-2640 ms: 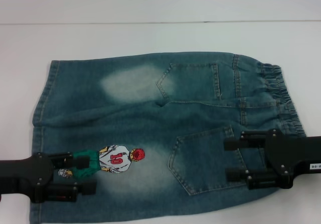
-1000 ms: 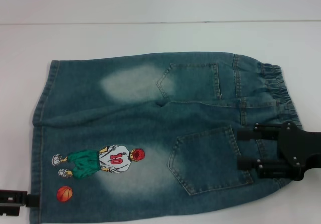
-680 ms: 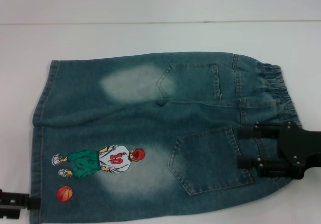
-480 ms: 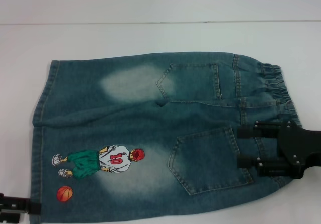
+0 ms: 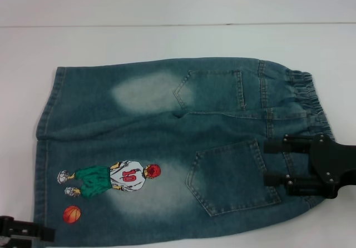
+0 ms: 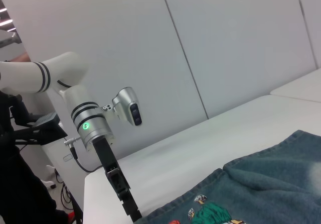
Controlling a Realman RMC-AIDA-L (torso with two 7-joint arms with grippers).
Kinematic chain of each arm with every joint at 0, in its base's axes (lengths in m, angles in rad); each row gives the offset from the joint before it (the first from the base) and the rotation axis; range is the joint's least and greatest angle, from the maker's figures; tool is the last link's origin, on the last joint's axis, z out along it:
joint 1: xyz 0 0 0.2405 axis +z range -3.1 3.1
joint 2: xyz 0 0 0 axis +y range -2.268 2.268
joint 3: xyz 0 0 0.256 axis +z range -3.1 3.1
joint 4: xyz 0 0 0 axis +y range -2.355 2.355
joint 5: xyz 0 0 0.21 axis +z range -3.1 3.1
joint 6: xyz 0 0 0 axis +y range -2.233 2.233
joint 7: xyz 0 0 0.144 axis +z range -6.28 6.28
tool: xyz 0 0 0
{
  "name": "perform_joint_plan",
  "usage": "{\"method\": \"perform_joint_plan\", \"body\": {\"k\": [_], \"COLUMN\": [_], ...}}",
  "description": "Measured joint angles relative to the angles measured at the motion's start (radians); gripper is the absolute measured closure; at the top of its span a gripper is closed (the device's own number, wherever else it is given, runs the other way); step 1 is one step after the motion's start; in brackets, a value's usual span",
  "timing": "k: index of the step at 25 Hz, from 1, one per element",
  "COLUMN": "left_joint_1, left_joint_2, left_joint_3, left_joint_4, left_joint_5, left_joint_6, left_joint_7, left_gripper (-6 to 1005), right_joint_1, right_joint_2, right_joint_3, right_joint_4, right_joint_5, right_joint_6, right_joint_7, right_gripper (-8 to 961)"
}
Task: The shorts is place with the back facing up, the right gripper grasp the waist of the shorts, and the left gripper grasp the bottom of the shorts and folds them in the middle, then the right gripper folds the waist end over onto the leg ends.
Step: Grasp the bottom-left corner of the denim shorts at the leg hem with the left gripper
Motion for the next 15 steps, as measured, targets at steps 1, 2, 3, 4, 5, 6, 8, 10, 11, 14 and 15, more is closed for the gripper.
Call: {"method": "perform_joint_plan", "body": {"k": [1,2,3,4,5,6,8,10,11,14,15], "left_joint_1": [-0.003,-0.007,-0.010,-0.014,-0.017,-0.021,-0.028,-0.033,-0.036,-0.041,-0.042], "left_joint_2": [-0.002,-0.006,-0.008,-0.010,-0.012,-0.013,-0.014,-0.014,-0.014,-0.017,-0.018], "left_joint_3": [0.004,0.013,0.019,0.025,0.028,0.030,0.030,0.028,0.028,0.030,0.030], "left_joint_4": [-0.004,-0.008,-0.009,-0.009,-0.009,-0.009,-0.009,-0.009,-0.009,-0.009,-0.009], "left_joint_5": [0.000,0.000,0.000,0.000,0.000,0.000,-0.005,-0.009,-0.010,-0.011,-0.011], "left_joint_6": [0.000,-0.003,-0.005,-0.007,-0.010,-0.012,-0.019,-0.021,-0.021,-0.022,-0.022], "left_joint_7": [0.000,0.000,0.000,-0.001,-0.002,-0.002,-0.002,-0.001,0.000,0.002,0.003], "left_gripper": [114,114,115,115,115,115,115,115,115,115,115], "right_joint_1": [0.000,0.000,0.000,0.000,0.000,0.000,0.000,0.000,0.000,0.001,0.001], "right_joint_2": [0.000,0.000,0.000,0.000,0.000,0.000,0.000,0.000,0.001,0.002,0.002], "right_joint_3": [0.001,0.002,0.002,0.003,0.004,0.004,0.004,0.004,0.004,0.005,0.005], "right_joint_4": [0.000,0.000,0.000,0.000,0.000,0.000,0.000,0.000,0.000,0.000,0.000], "right_joint_5": [0.000,0.000,0.000,0.000,0.000,0.000,0.000,0.000,0.000,0.000,0.000], "right_joint_6": [0.000,0.000,0.000,-0.001,-0.001,-0.001,-0.002,-0.002,-0.002,-0.002,-0.002], "right_joint_7": [0.000,0.000,0.000,0.000,0.000,0.000,0.000,0.000,0.000,0.000,0.000], "right_gripper": [190,190,189,189,190,190,191,192,192,191,191]}}
